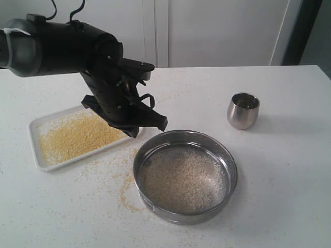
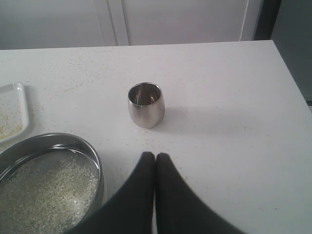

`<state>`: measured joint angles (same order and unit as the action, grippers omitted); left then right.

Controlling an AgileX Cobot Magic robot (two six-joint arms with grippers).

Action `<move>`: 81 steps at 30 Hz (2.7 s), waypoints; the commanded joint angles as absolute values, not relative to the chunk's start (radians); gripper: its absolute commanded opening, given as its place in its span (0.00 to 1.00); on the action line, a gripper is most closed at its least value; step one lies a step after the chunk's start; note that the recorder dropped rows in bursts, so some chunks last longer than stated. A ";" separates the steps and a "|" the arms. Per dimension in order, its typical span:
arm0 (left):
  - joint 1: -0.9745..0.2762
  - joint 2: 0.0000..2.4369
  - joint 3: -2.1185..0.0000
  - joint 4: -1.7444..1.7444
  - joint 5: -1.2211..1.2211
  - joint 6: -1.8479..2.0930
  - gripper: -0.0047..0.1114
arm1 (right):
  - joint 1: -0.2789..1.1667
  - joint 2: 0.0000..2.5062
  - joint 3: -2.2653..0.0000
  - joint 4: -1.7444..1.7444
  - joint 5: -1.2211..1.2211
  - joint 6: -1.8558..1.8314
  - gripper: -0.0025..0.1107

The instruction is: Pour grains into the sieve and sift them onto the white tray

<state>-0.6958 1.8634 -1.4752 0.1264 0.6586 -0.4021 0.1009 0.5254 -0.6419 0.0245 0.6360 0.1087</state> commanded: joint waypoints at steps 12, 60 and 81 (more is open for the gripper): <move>-0.614 1.847 -1.478 0.132 0.784 -0.418 0.04 | 0.093 0.521 -0.638 0.028 0.628 0.110 0.02; 0.017 1.602 -1.429 -0.148 0.996 -0.101 0.04 | 0.093 0.521 -0.638 0.028 0.628 0.110 0.02; 0.017 1.106 -0.985 -0.127 0.790 -0.044 0.04 | 0.093 0.521 -0.638 0.028 0.628 0.110 0.02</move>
<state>0.0139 1.1580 -1.0245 -0.1249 0.8021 -0.0575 0.1009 0.5254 -0.6419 0.0245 0.6360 0.1108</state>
